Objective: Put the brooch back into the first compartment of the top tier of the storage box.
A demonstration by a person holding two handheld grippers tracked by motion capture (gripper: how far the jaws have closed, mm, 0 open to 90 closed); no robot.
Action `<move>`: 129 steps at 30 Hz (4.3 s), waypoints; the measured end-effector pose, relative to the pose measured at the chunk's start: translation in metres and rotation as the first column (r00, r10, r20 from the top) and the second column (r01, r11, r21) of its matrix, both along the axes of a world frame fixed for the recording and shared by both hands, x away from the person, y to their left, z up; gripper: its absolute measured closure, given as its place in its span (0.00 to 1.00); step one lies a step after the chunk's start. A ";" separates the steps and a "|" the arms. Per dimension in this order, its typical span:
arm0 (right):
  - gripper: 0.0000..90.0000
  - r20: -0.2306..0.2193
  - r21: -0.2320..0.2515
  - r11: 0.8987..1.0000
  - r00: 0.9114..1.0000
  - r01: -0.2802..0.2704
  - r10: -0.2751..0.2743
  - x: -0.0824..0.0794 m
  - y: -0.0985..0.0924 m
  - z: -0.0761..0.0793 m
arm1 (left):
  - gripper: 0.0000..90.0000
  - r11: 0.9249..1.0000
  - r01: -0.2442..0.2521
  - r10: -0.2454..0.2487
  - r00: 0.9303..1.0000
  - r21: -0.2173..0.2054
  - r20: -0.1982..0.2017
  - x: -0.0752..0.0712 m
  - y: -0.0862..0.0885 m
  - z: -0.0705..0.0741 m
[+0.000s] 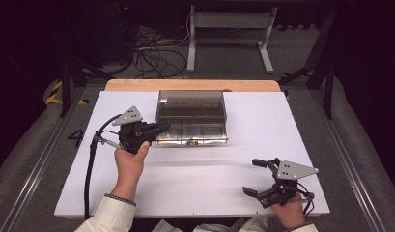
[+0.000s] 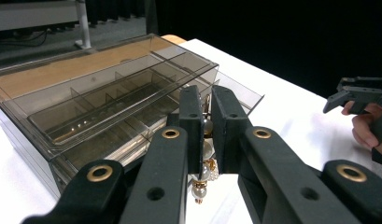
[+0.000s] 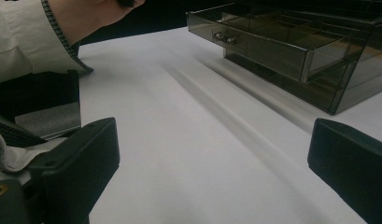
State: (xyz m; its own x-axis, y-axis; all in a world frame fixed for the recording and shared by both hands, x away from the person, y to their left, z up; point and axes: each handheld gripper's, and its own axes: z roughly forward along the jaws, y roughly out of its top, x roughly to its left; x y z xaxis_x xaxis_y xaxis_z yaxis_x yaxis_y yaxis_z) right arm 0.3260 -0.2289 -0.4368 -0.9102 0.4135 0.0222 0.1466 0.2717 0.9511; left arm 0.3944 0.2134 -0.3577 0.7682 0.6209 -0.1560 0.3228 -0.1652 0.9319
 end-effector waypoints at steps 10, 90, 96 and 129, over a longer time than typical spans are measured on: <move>0.03 0.002 -0.001 1.000 1.000 0.000 0.000 -0.001 -0.001 0.000 | 0.93 0.999 -0.033 0.034 0.999 0.019 -0.010 0.010 -0.005 -0.010; 0.03 -0.002 -0.001 1.000 1.000 -0.008 0.008 0.000 -0.001 -0.001 | 0.64 0.992 -0.094 0.095 0.995 0.086 -0.004 0.019 -0.019 -0.032; 0.03 0.002 0.000 1.000 1.000 -0.006 0.006 -0.001 -0.001 0.000 | 0.52 0.995 -0.072 0.071 0.997 0.071 0.013 0.007 -0.017 -0.021; 0.03 -0.005 0.001 1.000 1.000 -0.009 0.009 0.000 0.000 -0.001 | 0.20 0.993 0.005 -0.019 0.992 0.115 0.122 -0.045 -0.004 0.011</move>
State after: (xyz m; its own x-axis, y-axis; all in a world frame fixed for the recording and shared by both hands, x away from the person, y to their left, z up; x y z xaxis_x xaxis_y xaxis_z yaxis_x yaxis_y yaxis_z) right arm 0.3262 -0.2286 -0.4376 -0.9138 0.4054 0.0269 0.1487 0.2721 0.9507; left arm 0.3498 0.2090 -0.3462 0.7845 0.6200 0.0116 0.2043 -0.2761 0.9392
